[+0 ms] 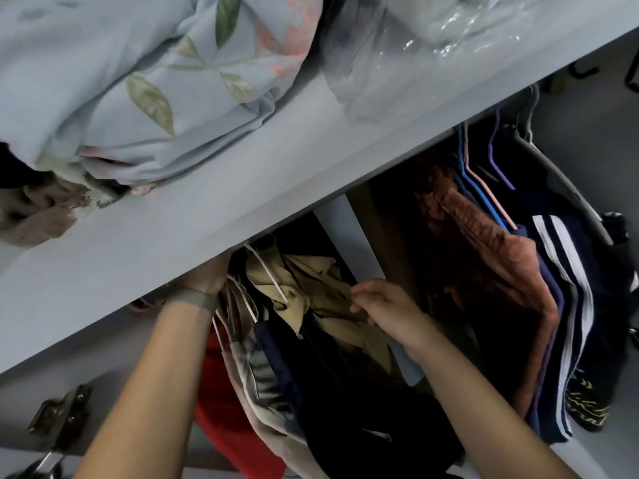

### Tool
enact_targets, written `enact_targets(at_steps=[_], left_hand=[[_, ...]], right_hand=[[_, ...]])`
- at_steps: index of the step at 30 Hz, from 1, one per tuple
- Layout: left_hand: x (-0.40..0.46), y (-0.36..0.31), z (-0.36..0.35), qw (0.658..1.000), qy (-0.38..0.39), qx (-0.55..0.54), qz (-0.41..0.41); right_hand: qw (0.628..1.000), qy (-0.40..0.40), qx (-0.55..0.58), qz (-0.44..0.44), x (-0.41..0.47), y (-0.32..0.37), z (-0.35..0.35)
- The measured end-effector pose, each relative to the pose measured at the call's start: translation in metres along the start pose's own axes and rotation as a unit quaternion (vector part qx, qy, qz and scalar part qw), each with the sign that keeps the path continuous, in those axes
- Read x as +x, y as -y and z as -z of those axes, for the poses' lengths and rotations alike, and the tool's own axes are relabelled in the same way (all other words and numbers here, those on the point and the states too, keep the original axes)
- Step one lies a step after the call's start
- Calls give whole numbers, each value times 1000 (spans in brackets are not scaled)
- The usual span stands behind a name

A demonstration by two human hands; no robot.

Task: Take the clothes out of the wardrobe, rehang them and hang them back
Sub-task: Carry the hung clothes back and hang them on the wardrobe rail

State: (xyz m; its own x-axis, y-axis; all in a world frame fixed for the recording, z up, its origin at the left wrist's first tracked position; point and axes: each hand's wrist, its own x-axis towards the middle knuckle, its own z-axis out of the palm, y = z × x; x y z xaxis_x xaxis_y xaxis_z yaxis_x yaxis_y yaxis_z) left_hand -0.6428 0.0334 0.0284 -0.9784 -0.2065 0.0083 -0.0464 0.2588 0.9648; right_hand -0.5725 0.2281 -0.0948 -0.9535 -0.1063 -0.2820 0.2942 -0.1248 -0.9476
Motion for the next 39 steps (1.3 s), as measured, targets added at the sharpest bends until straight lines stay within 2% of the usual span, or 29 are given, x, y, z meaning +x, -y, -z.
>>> enact_targets(at_steps=[4,7,10,14,16,18,19,21,23,24,27,30,33,39], left_hand=[[7,12,-11,998,-6,69,2],[9,28,-18,994,-55,93,-9],[10,31,-20,994,-69,86,3],[-2,41,-22,998,-58,22,-1],[-12,56,-21,994,-109,11,-13],[-30,69,-28,981,-170,68,-56],[-41,74,-34,978,-164,100,-85],[-59,83,-46,974,-63,186,-112],[-68,87,-55,963,65,253,-63],[-69,88,-55,956,98,271,-48],[-64,92,-59,927,89,347,-115],[-70,92,-70,886,94,426,-157],[-81,98,-83,881,108,419,-190],[-105,113,-76,871,209,400,-196]], right_hand=[[1000,18,-2,-4,-6,3,4],[999,26,-9,-17,-10,2,11],[999,19,-22,-26,-9,-1,16],[997,31,-67,-38,-7,-2,22],[992,41,-111,-33,-5,-2,25],[988,36,-147,-30,1,-2,30],[987,30,-157,-29,4,-3,33],[984,23,-173,-29,7,-2,42],[978,14,-208,-29,8,-1,51],[972,4,-233,-23,8,0,56],[949,-43,-311,-7,8,3,73],[945,-58,-323,0,2,3,89],[951,-83,-299,-3,-8,-3,101],[951,-177,-251,-21,-57,-41,102]])
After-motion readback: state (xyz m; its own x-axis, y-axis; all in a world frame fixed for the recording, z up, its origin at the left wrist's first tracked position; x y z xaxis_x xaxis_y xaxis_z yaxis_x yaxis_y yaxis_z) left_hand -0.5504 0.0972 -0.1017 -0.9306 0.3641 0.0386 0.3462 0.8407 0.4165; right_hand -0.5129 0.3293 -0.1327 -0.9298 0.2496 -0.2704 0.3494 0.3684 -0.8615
